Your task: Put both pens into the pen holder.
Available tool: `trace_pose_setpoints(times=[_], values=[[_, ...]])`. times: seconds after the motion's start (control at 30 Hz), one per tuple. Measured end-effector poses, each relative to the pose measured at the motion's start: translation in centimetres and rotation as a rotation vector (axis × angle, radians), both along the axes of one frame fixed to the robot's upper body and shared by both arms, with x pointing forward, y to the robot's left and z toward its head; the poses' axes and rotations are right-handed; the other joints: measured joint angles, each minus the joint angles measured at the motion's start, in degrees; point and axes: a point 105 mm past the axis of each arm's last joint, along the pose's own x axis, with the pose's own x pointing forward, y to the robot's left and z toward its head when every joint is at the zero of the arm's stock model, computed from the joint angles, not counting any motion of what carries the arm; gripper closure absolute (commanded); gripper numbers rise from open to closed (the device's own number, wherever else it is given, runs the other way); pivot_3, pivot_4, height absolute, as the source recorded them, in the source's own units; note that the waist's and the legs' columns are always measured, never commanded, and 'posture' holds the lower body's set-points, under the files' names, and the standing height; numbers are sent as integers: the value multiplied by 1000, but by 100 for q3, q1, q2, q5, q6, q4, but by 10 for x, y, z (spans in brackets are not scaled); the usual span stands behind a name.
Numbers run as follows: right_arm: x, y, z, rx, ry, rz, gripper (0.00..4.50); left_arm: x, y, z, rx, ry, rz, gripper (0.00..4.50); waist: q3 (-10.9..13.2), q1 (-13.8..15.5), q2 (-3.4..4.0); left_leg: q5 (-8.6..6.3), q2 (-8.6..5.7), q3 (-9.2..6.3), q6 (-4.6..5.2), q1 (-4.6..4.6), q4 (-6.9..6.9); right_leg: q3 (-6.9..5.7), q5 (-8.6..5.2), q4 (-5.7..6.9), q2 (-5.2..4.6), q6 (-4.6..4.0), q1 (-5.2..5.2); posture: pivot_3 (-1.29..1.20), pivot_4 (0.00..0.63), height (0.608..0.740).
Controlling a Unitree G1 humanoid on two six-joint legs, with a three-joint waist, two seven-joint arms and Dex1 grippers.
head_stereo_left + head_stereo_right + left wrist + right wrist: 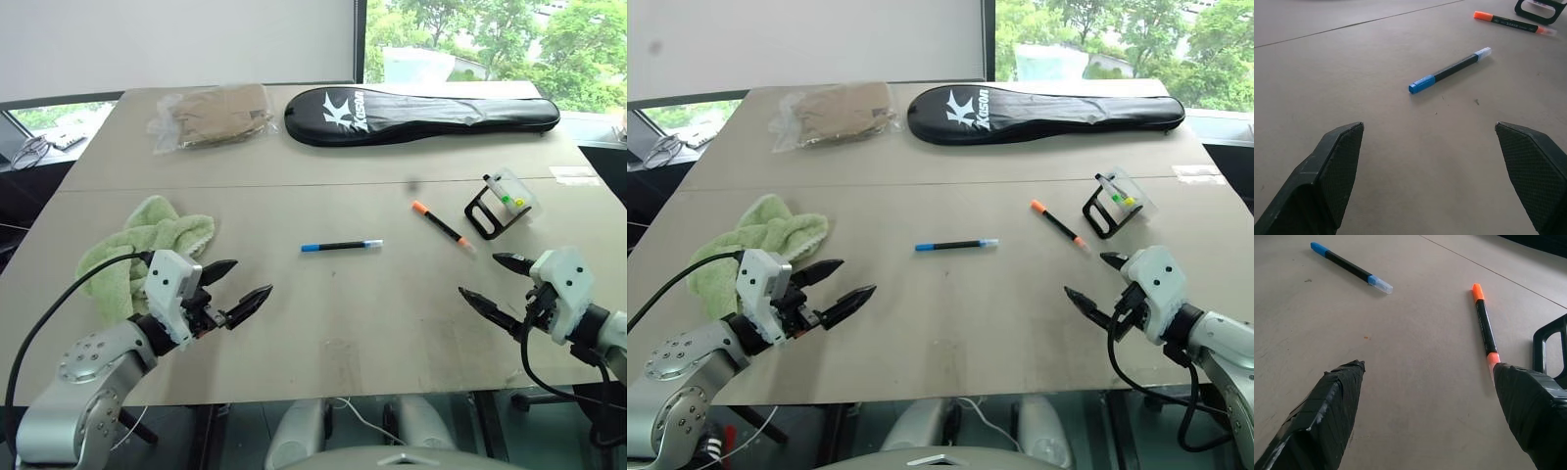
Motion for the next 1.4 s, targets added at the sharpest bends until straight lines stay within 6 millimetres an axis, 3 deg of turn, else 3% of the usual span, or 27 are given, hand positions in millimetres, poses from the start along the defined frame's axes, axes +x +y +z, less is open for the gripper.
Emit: trace_pose_setpoints(times=[0.1,0.17,0.3,0.33,0.37,0.53,0.63,0.7,0.9,1.0,1.27,1.3,1.4], values=[[10,2,-2,-53,12,-9,0,2,-3,3,-22,-2,-14,30,1,-18,0,0,0,6,0,5,2,6,0,1,-1,0,2,0,150,740],[39,18,7,-86,35,-4,0,6,-26,23,-27,-62,-142,30,9,-78,-9,2,0,8,-2,8,8,8,6,7,2,-8,1,0,150,740],[63,41,10,-102,178,41,0,-6,-54,42,14,-118,-329,30,10,-95,1,15,0,-8,-25,-10,-5,-8,6,-4,2,-10,-11,0,150,740],[67,43,9,-100,213,36,0,-7,-53,41,16,-112,-332,30,11,-97,1,15,0,-10,-26,-14,-7,-11,5,-6,2,-10,-14,0,150,740],[85,49,9,-85,301,12,0,-6,-54,41,31,-105,-345,30,18,-127,2,16,-1,-5,-27,-36,-6,-4,6,-4,4,-10,-38,0,150,740],[125,67,30,-99,378,-34,0,-8,-59,41,54,-119,-399,30,20,-157,11,19,-3,1,-30,-127,2,-3,7,9,-1,-8,-137,0,150,740],[141,72,23,-130,429,-64,0,-8,-60,41,57,-126,-404,30,20,-150,11,20,-4,0,-32,-166,6,-8,7,13,-2,-7,-171,0,150,740],[149,69,12,-155,464,-86,0,-9,-61,40,58,-126,-410,30,20,-146,11,20,-5,-4,-32,-182,13,-14,8,13,-5,-6,-181,0,150,740],[167,57,8,-215,495,-123,0,-12,-59,33,66,-113,-401,30,21,-175,13,20,-4,-1,-33,-183,15,-12,8,17,-4,-6,-186,0,150,740],[177,55,9,-232,505,-141,784,-12,-59,34,69,-129,-398,0,20,-180,14,21,-4,-1,-34,-182,14,-10,8,19,-2,-6,-187,0,150,740],[188,69,6,-279,490,-63,4202,-14,-61,33,34,-142,-395,0,12,-320,15,22,-3,1,-36,-167,18,-6,8,27,-1,-6,-178,0,150,740],[188,69,6,-283,488,-54,4438,-14,-62,34,10,-147,-394,0,11,-320,15,22,-3,2,-36,-166,18,-4,8,27,-2,-6,-178,0,150,740],[188,67,6,-294,481,-41,4438,-15,-64,36,-25,-149,-401,0,10,-310,13,22,-3,-1,-36,-167,21,-6,8,30,-2,-6,-177,0,150,740]])
